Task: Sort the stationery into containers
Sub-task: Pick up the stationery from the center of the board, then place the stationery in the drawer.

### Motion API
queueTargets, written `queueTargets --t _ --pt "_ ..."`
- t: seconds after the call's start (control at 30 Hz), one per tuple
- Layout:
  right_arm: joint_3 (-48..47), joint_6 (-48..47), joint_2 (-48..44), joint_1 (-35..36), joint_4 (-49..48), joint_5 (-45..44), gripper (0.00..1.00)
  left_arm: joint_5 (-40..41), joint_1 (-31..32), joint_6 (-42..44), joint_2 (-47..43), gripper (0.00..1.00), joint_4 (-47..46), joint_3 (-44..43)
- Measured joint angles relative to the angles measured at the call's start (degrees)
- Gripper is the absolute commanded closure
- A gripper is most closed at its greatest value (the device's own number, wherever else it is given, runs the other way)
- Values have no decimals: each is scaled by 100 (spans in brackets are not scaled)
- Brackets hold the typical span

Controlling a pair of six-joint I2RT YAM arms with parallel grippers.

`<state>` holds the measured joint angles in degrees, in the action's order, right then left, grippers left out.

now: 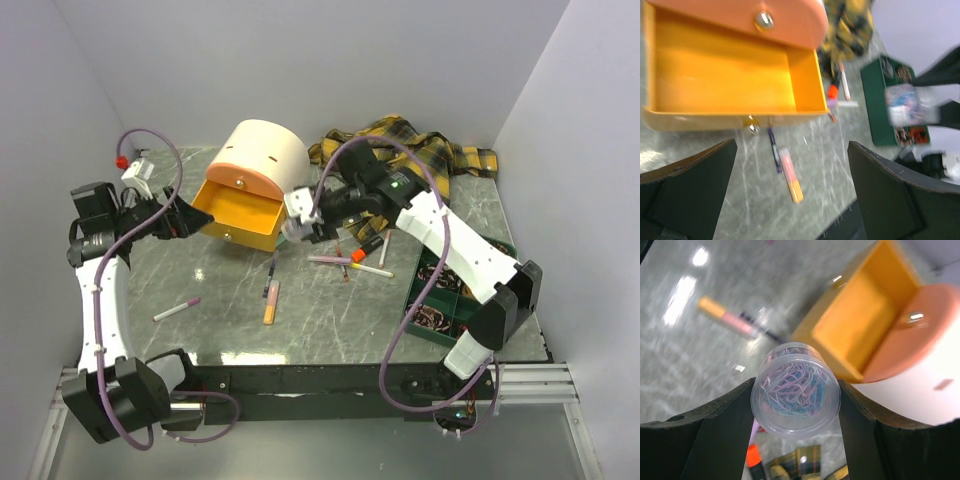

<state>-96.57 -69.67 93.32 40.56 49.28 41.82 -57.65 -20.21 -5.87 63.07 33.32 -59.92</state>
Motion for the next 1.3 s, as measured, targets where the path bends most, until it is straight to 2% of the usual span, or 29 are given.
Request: queueTargets --t 0.2,0.37,0.57,0.77,1.0,1.3 --pt "-579 1095 149 70 -763 61 98 658 -212 -824 -236 0 -732 0" --pt "-1054 1744 903 365 -1311 -304 98 1298 -299 -1773 -234 1 -1222 55" --pt "-1381 2192 1766 586 -1552 -866 100 1504 -361 -2529 -234 1 -1462 557" --pt "-1598 2490 2098 603 -1668 -1305 100 1499 -361 -2741 -232 0 -1467 765" --pt "-1853 2643 2197 612 -1875 -1574 80 1488 -361 -2806 -225 1 -1506 833" --pt "-2450 2524 2892 769 -1792 -1873 68 1399 -361 -2813 -223 1 -1460 935"
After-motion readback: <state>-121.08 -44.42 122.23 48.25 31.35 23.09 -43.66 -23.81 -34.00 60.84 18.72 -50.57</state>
